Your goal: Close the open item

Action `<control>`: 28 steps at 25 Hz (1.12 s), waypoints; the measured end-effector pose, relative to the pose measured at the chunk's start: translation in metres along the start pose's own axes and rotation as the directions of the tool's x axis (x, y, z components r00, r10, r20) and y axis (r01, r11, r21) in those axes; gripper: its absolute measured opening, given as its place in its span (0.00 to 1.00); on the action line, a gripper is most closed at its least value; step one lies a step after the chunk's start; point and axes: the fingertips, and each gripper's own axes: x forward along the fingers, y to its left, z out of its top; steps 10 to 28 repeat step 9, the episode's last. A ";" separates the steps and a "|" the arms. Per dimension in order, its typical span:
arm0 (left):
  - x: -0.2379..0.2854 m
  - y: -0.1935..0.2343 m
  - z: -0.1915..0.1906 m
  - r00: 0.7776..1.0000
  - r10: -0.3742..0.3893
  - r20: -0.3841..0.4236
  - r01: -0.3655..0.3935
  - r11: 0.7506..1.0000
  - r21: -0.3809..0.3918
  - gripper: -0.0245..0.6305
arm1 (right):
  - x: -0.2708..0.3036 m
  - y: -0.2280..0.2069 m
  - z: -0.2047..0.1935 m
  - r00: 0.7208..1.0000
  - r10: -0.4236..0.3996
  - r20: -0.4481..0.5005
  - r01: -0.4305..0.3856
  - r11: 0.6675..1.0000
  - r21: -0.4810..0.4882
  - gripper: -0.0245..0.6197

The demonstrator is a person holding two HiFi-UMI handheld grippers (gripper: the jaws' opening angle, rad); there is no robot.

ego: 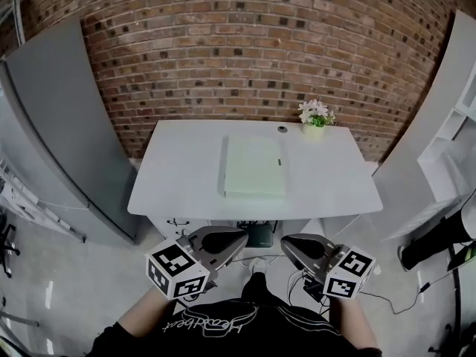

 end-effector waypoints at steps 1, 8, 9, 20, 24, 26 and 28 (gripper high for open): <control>0.000 0.000 0.001 1.000 -0.002 0.005 0.002 1.000 0.003 0.04 | 0.000 0.000 -0.001 1.000 0.000 -0.004 0.000 1.000 0.001 0.04; -0.001 0.010 -0.001 1.000 -0.001 0.012 0.001 1.000 0.001 0.04 | 0.011 -0.004 0.000 1.000 0.000 -0.014 0.000 1.000 0.005 0.04; -0.001 0.012 -0.001 1.000 -0.001 0.011 0.001 1.000 -0.002 0.04 | 0.013 -0.004 0.000 1.000 0.000 -0.015 0.000 1.000 0.005 0.04; -0.001 0.012 -0.001 1.000 -0.001 0.011 0.001 1.000 -0.002 0.04 | 0.013 -0.004 0.000 1.000 0.000 -0.015 0.000 1.000 0.005 0.04; -0.001 0.012 -0.001 1.000 -0.001 0.011 0.001 1.000 -0.002 0.04 | 0.013 -0.004 0.000 1.000 0.000 -0.015 0.000 1.000 0.005 0.04; -0.001 0.012 -0.001 1.000 -0.001 0.011 0.001 1.000 -0.002 0.04 | 0.013 -0.004 0.000 1.000 0.000 -0.015 0.000 1.000 0.005 0.04; -0.001 0.012 -0.001 1.000 -0.001 0.011 0.001 1.000 -0.002 0.04 | 0.013 -0.004 0.000 1.000 0.000 -0.015 0.000 1.000 0.005 0.04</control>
